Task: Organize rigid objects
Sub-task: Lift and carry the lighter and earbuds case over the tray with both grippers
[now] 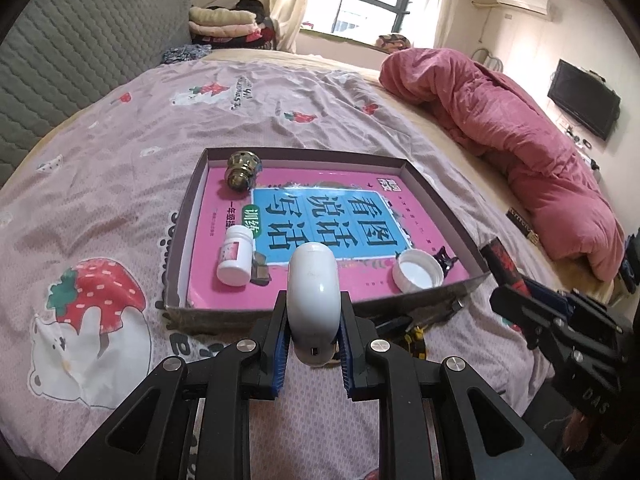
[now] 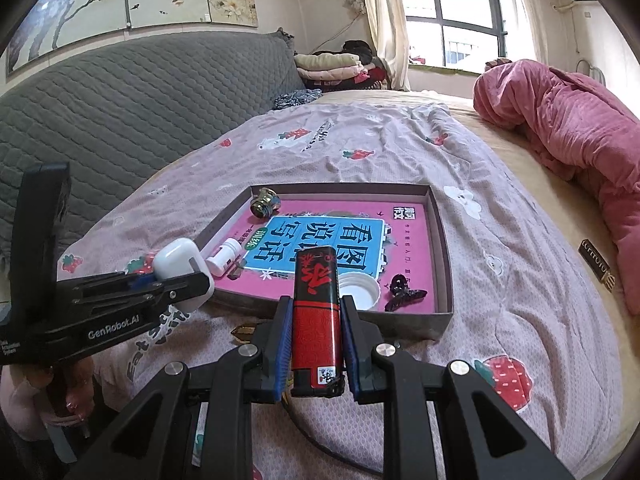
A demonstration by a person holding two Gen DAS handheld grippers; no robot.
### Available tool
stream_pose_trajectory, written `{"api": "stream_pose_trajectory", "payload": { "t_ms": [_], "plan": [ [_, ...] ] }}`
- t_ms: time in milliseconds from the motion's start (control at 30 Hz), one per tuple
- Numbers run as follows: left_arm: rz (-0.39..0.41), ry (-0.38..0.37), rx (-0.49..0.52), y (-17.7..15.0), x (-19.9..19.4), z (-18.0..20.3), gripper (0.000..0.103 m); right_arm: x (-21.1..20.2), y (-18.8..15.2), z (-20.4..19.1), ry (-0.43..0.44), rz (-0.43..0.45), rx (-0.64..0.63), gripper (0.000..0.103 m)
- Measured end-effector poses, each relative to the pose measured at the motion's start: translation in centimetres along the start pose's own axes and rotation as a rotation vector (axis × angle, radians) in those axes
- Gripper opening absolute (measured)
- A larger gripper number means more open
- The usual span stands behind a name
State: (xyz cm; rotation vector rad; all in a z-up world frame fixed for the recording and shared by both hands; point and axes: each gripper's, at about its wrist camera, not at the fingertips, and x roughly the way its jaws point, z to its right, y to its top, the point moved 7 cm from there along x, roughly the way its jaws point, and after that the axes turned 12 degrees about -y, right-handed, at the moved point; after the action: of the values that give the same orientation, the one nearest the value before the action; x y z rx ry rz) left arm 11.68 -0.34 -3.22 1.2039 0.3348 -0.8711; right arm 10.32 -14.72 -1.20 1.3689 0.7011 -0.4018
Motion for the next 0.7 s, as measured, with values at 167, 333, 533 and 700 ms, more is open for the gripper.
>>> {"api": "stream_pose_trajectory", "payload": {
  "t_ms": [167, 333, 533, 700],
  "plan": [
    [0.001, 0.006, -0.001, 0.4, 0.8, 0.0, 0.022, 0.4, 0.2, 0.0, -0.011, 0.003, -0.008, 0.023],
    [-0.006, 0.009, -0.007, 0.6, 1.7, -0.2, 0.022, 0.9, 0.6, 0.3, -0.019, 0.004, 0.004, 0.023],
    [0.000, 0.015, -0.009, 1.5, 2.6, -0.2, 0.022, 1.7, 1.2, 0.7, -0.031, -0.001, 0.017, 0.023],
    [-0.006, 0.025, -0.014, 2.3, 3.6, -0.2, 0.022, 2.3, 1.7, 0.6, -0.033, -0.007, 0.018, 0.023]
  ]
}}
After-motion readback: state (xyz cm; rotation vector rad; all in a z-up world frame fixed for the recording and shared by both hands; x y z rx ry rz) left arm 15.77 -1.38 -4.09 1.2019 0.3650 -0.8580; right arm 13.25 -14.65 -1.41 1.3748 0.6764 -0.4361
